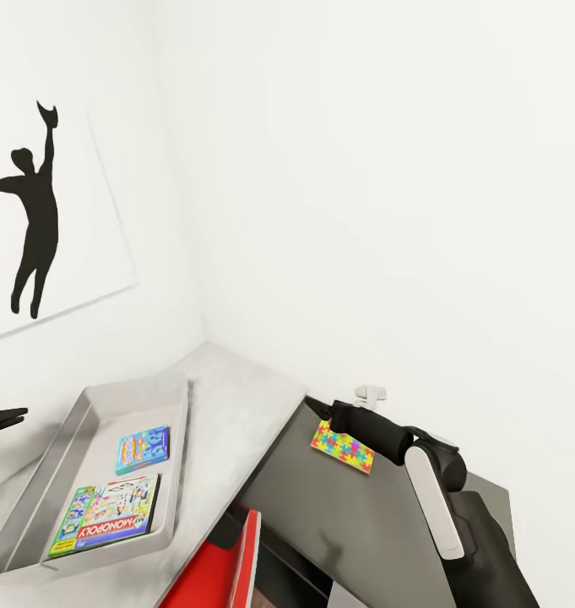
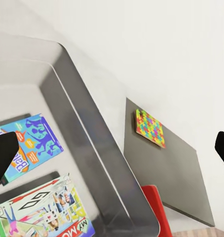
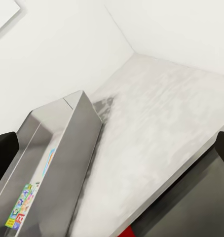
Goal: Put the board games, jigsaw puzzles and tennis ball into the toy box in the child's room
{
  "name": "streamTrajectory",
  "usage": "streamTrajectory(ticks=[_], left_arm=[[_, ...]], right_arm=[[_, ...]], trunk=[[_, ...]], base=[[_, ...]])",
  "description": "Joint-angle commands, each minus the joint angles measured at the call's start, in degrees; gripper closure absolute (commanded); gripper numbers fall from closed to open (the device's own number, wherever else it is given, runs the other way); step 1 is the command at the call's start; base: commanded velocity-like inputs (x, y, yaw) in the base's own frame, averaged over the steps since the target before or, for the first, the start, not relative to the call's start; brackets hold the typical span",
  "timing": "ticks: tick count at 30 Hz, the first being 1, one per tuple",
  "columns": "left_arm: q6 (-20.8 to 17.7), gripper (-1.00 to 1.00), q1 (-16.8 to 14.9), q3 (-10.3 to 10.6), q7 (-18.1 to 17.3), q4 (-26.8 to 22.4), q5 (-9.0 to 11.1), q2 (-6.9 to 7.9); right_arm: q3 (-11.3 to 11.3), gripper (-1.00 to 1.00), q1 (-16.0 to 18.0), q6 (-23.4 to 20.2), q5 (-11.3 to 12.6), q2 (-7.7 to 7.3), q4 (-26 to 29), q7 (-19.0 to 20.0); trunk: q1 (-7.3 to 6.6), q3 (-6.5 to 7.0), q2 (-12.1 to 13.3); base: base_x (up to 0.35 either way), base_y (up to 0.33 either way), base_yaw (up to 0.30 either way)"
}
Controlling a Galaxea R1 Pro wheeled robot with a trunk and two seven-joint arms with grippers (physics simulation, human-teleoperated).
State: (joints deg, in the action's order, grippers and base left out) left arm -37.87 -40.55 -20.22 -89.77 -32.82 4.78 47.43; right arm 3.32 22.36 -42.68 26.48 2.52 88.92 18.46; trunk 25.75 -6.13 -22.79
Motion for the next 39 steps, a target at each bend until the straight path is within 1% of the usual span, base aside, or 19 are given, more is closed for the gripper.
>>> streamTrajectory(ticks=[1, 11, 20, 29, 39], left_arm=[[-0.6, -1.00, -0.1, 0.0, -0.2, 0.0, 0.0, 0.00], [-0.6, -1.00, -0.1, 0.0, -0.2, -0.2, 0.0, -0.24], [-0.5, -1.00, -0.1, 0.0, -0.2, -0.2, 0.0, -0.31], [-0.5, -1.00, -0.1, 0.0, -0.2, -0.2, 0.0, -0.32], [-0.5, -1.00, -0.1, 0.0, -0.2, -0.2, 0.0, -0.24]], right_arm=[[-0.1, -1.00, 0.1, -0.3, 0.0, 0.03, 0.0, 0.2], [-0.1, -1.00, 0.1, -0.3, 0.0, 0.03, 0.0, 0.2], [0.0, -1.00, 0.1, -0.3, 0.0, 0.03, 0.0, 0.2], [0.0, -1.00, 0.1, -0.2, 0.0, 0.03, 0.1, 0.2], [0.0, -1.00, -0.1, -0.1, 0.0, 0.03, 0.1, 0.2]], trunk=[[0.04, -0.13, -0.1], [0.04, -0.13, -0.1], [0.04, -0.05, -0.1], [0.04, 0.65, -0.1], [0.04, 1.59, -0.1]], base=[[0.000, 0.000, 0.000], [-0.018, -0.014, 0.000], [-0.208, -0.168, 0.000], [-0.239, -0.178, 0.000], [-0.050, -0.024, 0.000]])
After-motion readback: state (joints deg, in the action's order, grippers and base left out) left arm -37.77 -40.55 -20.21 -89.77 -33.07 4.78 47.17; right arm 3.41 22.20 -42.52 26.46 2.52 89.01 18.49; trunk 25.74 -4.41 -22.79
